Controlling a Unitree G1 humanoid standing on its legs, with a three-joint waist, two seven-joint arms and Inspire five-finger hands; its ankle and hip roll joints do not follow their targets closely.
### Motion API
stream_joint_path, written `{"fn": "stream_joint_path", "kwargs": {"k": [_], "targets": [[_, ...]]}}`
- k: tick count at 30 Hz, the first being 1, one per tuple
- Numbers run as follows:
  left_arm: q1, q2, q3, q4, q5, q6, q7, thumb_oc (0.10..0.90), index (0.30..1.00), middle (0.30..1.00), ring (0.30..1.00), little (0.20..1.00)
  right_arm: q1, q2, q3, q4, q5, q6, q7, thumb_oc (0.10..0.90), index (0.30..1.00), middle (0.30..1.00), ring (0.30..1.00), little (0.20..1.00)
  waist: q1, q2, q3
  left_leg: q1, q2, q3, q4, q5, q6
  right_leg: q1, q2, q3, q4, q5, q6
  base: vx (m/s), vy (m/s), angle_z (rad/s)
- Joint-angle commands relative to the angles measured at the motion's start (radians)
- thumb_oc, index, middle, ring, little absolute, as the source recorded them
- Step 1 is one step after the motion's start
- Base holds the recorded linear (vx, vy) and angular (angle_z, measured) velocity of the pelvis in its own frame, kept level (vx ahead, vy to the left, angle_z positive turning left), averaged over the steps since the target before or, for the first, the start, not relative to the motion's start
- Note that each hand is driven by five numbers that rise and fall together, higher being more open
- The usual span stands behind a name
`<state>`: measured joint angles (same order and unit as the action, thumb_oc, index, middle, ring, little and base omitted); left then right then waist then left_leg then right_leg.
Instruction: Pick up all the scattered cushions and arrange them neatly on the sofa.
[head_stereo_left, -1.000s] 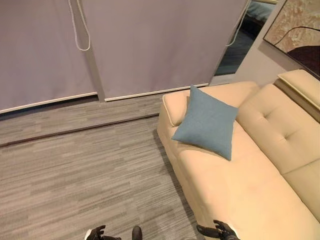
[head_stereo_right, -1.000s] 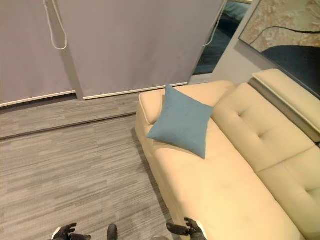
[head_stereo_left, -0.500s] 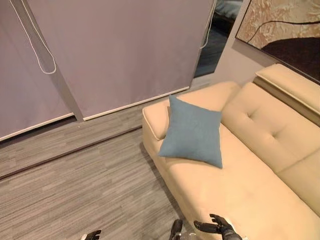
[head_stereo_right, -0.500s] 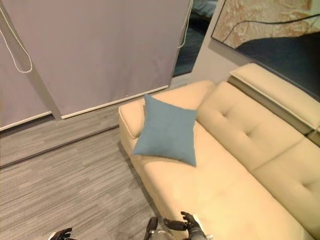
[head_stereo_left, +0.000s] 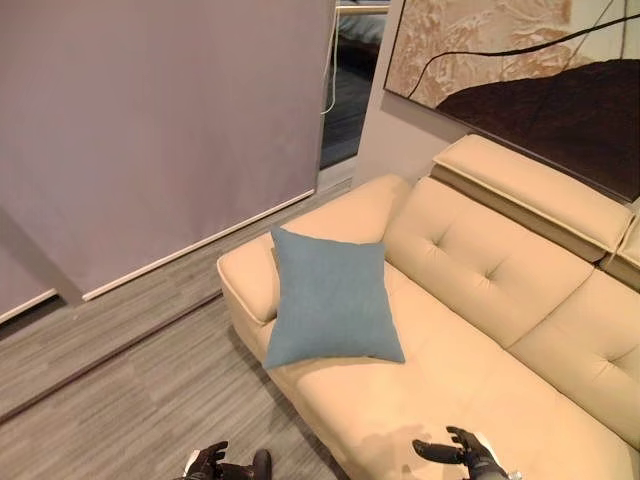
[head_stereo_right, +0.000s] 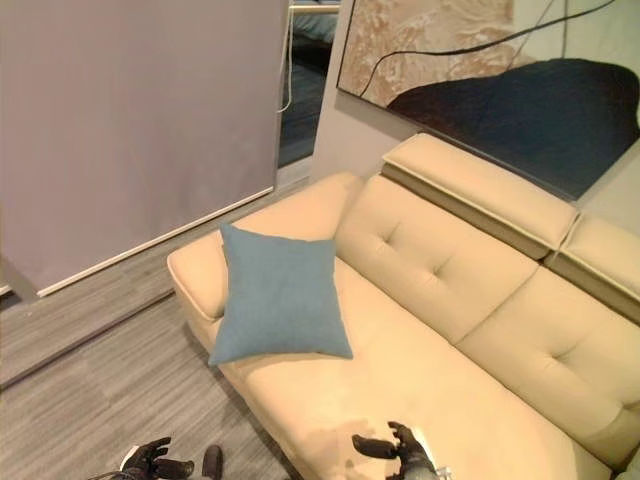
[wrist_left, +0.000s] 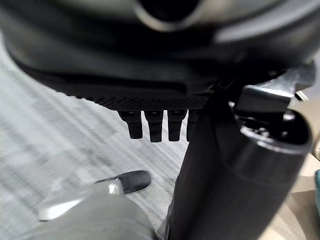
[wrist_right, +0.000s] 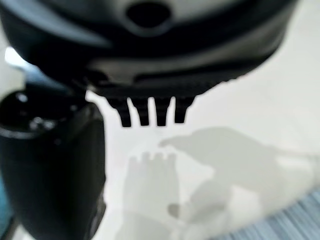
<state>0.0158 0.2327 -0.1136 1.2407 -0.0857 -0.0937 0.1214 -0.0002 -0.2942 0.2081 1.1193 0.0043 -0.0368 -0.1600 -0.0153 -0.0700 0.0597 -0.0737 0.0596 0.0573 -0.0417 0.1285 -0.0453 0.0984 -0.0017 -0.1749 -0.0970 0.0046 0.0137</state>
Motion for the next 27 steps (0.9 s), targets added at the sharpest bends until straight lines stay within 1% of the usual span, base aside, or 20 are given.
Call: {"fn": "stream_joint_path", "kwargs": {"k": [1,4,7,10,11,12,13,14,15,17,18,19,20,21,22,27], "targets": [[0.008,0.055,0.015,-0.014,0.005,-0.019,0.017,0.8,0.9,0.9,0.9,0.9,-0.07,-0.015,-0.003,-0.051,-0.024,-0.038,-0.035,0.8,0.9,0.9,0.9,0.9,0.048,-0.03,0.027,0.091,-0.045,0.028,0.051,-0.163,-0.001,-0.05,-0.078,-0.002,0.114,-0.008,0.134,0.06,0.18,-0.42],[0.005,0.075,0.034,-0.05,-0.015,-0.025,0.031,0.8,0.9,0.9,0.9,0.9,-0.085,-0.016,-0.002,-0.07,-0.027,-0.04,-0.039,0.8,0.9,0.9,0.9,0.9,0.058,-0.023,0.039,0.113,-0.051,0.047,0.03,-0.163,0.017,-0.101,-0.099,-0.002,0.219,0.004,0.155,0.04,0.145,-0.37],[-0.006,0.096,0.05,-0.092,-0.037,-0.039,0.047,0.8,0.9,0.9,0.9,0.9,-0.099,-0.024,-0.013,-0.092,-0.022,-0.044,-0.05,0.8,0.9,0.9,0.9,0.9,0.059,-0.022,0.05,0.122,-0.055,0.044,0.018,-0.161,0.029,-0.151,-0.114,-0.008,0.294,0.023,0.173,0.04,0.074,-0.23],[-0.015,0.11,0.07,-0.161,-0.088,-0.062,0.067,0.8,0.9,0.9,0.9,0.9,-0.102,-0.043,-0.03,-0.132,-0.014,-0.051,-0.064,0.8,0.9,0.9,0.9,0.9,0.053,-0.022,0.049,0.14,-0.062,0.032,0.002,-0.165,0.032,-0.174,-0.113,-0.005,0.241,0.029,0.164,0.08,0.015,0.08],[-0.025,0.118,0.073,-0.187,-0.109,-0.071,0.084,0.8,0.9,0.9,0.9,0.9,-0.104,-0.055,-0.032,-0.141,-0.014,-0.052,-0.069,0.8,0.9,0.9,0.9,0.9,0.049,-0.022,0.055,0.139,-0.065,0.034,0.001,-0.169,0.033,-0.189,-0.117,-0.014,0.217,0.04,0.16,0.08,-0.018,0.2],[-0.035,0.125,0.077,-0.235,-0.135,-0.09,0.085,0.8,0.9,0.9,0.9,0.9,-0.11,-0.064,-0.044,-0.152,-0.003,-0.054,-0.072,0.8,0.9,0.9,0.9,0.9,0.046,-0.025,0.056,0.131,-0.068,0.022,0.014,-0.17,0.032,-0.179,-0.12,-0.013,0.189,0.038,0.166,0.05,-0.018,0.17],[-0.035,0.126,0.077,-0.236,-0.135,-0.09,0.085,0.8,0.9,0.9,0.9,0.9,-0.11,-0.064,-0.044,-0.152,-0.003,-0.054,-0.072,0.8,0.9,0.9,0.9,0.9,0.045,-0.025,0.057,0.131,-0.068,0.021,0.016,-0.171,0.032,-0.177,-0.12,-0.014,0.187,0.039,0.166,0.07,-0.045,0.23],[-0.027,0.126,0.079,-0.321,-0.162,-0.103,0.089,0.8,0.9,0.9,0.9,0.9,-0.105,-0.071,-0.052,-0.18,0.001,-0.056,-0.077,0.8,0.9,0.9,0.9,0.9,0.049,-0.032,0.057,0.131,-0.078,0.018,0.021,-0.178,0.033,-0.159,-0.124,-0.015,0.152,0.045,0.162,0.05,-0.028,0.38],[-0.026,0.126,0.079,-0.322,-0.162,-0.102,0.089,0.8,0.9,0.9,0.9,0.9,-0.104,-0.071,-0.052,-0.18,0.001,-0.056,-0.077,0.8,0.9,0.9,0.9,0.9,0.049,-0.032,0.057,0.132,-0.077,0.018,0.021,-0.179,0.033,-0.158,-0.124,-0.016,0.151,0.045,0.162,0.07,-0.053,0.38],[-0.017,0.123,0.09,-0.418,-0.198,-0.12,0.101,0.8,0.9,0.9,0.9,0.9,-0.109,-0.092,-0.07,-0.223,0.004,-0.06,-0.09,0.8,0.9,0.9,0.9,0.9,0.053,-0.037,0.046,0.136,-0.077,0.021,0.001,-0.178,0.029,-0.15,-0.122,-0.019,0.133,0.055,0.166,0.08,-0.071,0.06],[-0.002,0.116,0.098,-0.49,-0.222,-0.13,0.096,0.8,0.9,0.9,0.9,0.9,-0.105,-0.111,-0.083,-0.265,0.004,-0.064,-0.096,0.8,0.9,0.9,0.9,0.9,0.052,-0.035,0.034,0.143,-0.075,0.023,-0.018,-0.172,0.024,-0.134,-0.118,-0.029,0.108,0.056,0.165,0.14,-0.082,-0.03],[0.004,0.111,0.099,-0.532,-0.238,-0.138,0.096,0.8,0.9,0.9,0.9,0.9,-0.104,-0.12,-0.089,-0.282,0.004,-0.064,-0.098,0.8,0.9,0.9,0.9,0.9,0.051,-0.034,0.03,0.148,-0.074,0.02,-0.028,-0.169,0.023,-0.126,-0.115,-0.029,0.097,0.055,0.163,0.11,-0.051,0.01],[0.005,0.11,0.099,-0.534,-0.238,-0.137,0.096,0.8,0.9,0.9,0.9,0.9,-0.103,-0.121,-0.089,-0.283,0.003,-0.064,-0.098,0.8,0.9,0.9,0.9,0.9,0.051,-0.033,0.03,0.15,-0.073,0.02,-0.03,-0.169,0.023,-0.124,-0.115,-0.03,0.096,0.055,0.163,0.09,-0.063,0.1],[0.012,0.104,0.104,-0.606,-0.264,-0.149,0.098,0.8,0.9,0.9,0.9,0.9,-0.103,-0.132,-0.103,-0.317,0.012,-0.068,-0.103,0.8,0.9,0.9,0.9,0.9,0.05,-0.033,0.028,0.154,-0.071,0.016,-0.04,-0.166,0.018,-0.111,-0.112,-0.037,0.079,0.052,0.161,0.08,-0.069,0.12],[0.008,0.101,0.104,-0.64,-0.281,-0.159,0.102,0.8,0.9,0.9,0.9,0.9,-0.108,-0.139,-0.107,-0.332,0.012,-0.068,-0.107,0.8,0.9,0.9,0.9,0.9,0.052,-0.033,0.029,0.153,-0.069,0.012,-0.044,-0.164,0.015,-0.107,-0.11,-0.039,0.071,0.051,0.161,0.07,-0.069,0.14],[-0.031,0.086,0.079,-0.715,-0.305,-0.162,0.11,0.8,0.9,0.9,0.9,0.9,-0.13,-0.15,-0.106,-0.365,0.02,-0.069,-0.117,0.8,0.9,0.9,0.9,0.9,0.047,-0.033,0.038,0.135,-0.061,0.005,-0.046,-0.16,0.003,-0.096,-0.105,-0.06,0.04,0.049,0.16,0.01,-0.058,0.12]]}}
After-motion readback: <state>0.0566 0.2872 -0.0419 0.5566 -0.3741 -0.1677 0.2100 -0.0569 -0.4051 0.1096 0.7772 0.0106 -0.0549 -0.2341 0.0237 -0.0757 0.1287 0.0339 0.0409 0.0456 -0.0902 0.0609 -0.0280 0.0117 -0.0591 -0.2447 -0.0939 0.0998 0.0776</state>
